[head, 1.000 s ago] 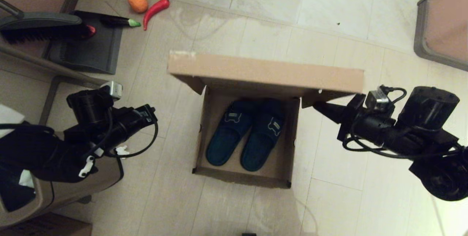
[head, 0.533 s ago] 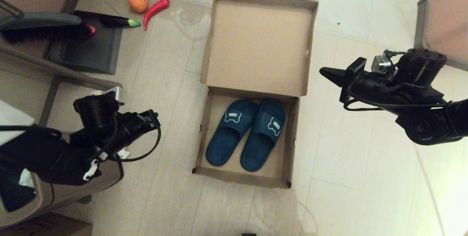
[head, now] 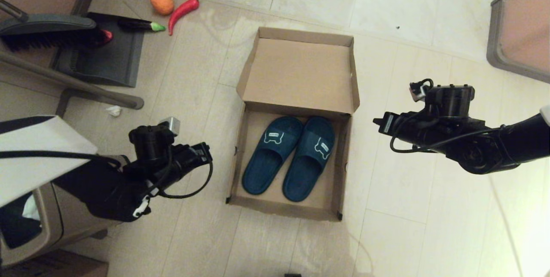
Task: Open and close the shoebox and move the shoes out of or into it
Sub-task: Open the shoe box, then put the shoes out of the shoe box
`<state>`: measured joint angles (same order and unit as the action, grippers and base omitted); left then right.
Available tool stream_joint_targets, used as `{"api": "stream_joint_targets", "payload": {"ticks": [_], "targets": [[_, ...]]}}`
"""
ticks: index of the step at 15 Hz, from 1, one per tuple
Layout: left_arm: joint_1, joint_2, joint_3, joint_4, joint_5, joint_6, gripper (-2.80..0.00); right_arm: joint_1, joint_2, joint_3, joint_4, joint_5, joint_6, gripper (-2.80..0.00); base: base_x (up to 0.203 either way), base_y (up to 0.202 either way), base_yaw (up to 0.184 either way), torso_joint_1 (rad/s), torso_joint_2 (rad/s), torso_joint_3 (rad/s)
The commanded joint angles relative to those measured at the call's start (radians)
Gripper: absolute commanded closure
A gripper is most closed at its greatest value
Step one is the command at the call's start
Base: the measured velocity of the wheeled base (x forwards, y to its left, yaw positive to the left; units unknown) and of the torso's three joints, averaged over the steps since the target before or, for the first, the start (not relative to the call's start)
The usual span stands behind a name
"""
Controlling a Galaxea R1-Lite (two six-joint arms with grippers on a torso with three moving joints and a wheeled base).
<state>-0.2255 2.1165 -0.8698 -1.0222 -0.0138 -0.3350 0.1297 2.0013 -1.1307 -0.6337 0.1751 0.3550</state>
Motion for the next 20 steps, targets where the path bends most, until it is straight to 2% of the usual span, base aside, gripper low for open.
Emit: {"api": "stream_joint_targets", "payload": {"ticks": [1,3,7,10,12,17,20], "targets": [[-0.017,0.100,-0.079,-0.020,0.001,-0.076,0.00,0.013,-0.013,0.035,-0.001,0.000,-0.002,0.00,0.000,0.000,0.000,0.000,0.00,0.000],[-0.021,0.163,-0.138,-0.022,0.003,-0.112,0.00,0.037,-0.022,0.077,-0.001,-0.003,-0.003,0.00,0.000,0.000,0.000,0.000,0.00,0.000],[-0.038,0.273,-0.275,-0.020,0.013,-0.123,0.00,0.055,-0.032,0.115,-0.001,-0.023,-0.015,0.00,0.000,0.000,0.000,0.000,0.00,0.000],[-0.096,0.290,-0.381,0.026,0.029,-0.215,0.00,0.053,-0.047,0.201,-0.002,-0.075,-0.100,0.00,0.000,0.000,0.000,0.000,0.00,0.000],[-0.125,0.290,-0.416,0.042,0.030,-0.226,0.00,0.054,-0.049,0.258,-0.010,-0.152,-0.158,0.00,0.000,0.000,0.000,0.000,0.00,0.000],[-0.183,0.290,-0.439,0.071,0.051,-0.226,0.00,0.088,-0.056,0.268,-0.003,-0.201,-0.165,0.00,0.000,0.000,0.000,0.000,0.00,0.000],[-0.225,0.293,-0.439,0.070,0.082,-0.226,0.00,0.162,-0.048,0.262,-0.009,-0.312,-0.158,0.00,0.000,0.000,0.000,0.000,0.00,0.000]]}}
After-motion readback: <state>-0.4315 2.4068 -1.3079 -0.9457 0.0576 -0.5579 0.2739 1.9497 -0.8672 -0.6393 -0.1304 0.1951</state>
